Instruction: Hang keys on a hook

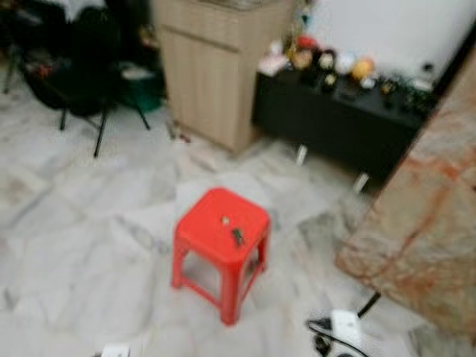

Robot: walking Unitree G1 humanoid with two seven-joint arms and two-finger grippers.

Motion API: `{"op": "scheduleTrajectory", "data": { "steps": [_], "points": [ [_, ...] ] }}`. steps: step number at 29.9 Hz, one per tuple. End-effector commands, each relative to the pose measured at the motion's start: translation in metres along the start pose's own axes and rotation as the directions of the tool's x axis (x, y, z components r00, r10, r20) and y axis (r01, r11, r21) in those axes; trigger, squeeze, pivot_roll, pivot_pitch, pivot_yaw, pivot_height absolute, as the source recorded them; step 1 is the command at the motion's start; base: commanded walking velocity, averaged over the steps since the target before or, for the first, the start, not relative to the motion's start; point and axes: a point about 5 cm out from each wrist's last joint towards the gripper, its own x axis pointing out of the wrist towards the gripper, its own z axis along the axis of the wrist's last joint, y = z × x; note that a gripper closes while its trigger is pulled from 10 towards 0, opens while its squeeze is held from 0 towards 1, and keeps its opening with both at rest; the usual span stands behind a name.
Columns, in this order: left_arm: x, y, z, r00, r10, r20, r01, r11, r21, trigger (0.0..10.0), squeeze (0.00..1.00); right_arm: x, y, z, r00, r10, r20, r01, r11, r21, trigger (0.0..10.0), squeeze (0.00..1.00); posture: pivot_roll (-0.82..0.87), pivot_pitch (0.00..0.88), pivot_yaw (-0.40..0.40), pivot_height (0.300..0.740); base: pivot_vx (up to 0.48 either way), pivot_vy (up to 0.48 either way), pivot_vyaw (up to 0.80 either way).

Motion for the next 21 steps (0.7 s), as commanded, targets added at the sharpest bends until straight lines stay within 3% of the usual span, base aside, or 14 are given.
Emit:
{"op": "scheduleTrajectory", "data": {
  "steps": [1,13,21],
  "points": [
    [0.001,-0.010,-0.003,1.000,-0.017,-0.016,0.017,1.000,-0.007,10.0,0.00,-0.002,-0.014,-0.001,0.999,-0.038,0.000,0.038,0.999,0.005,10.0,0.00,0.07,0.023,-0.064,0.740,0.000,0.480,0.00],
    [0.001,-0.009,-0.002,1.000,-0.014,-0.014,0.014,1.000,-0.009,10.0,0.00,-0.003,-0.016,-0.003,0.999,-0.039,-0.010,0.039,0.999,0.003,10.0,0.00,0.08,0.023,-0.069,0.740,0.000,0.468,0.00],
    [-0.002,0.006,-0.003,1.000,-0.001,0.003,0.001,1.000,-0.008,10.0,0.00,-0.003,-0.017,-0.003,0.999,-0.042,-0.009,0.042,0.999,0.007,10.0,0.00,0.08,0.022,-0.071,0.740,0.000,0.000,0.00]
  ]
}}
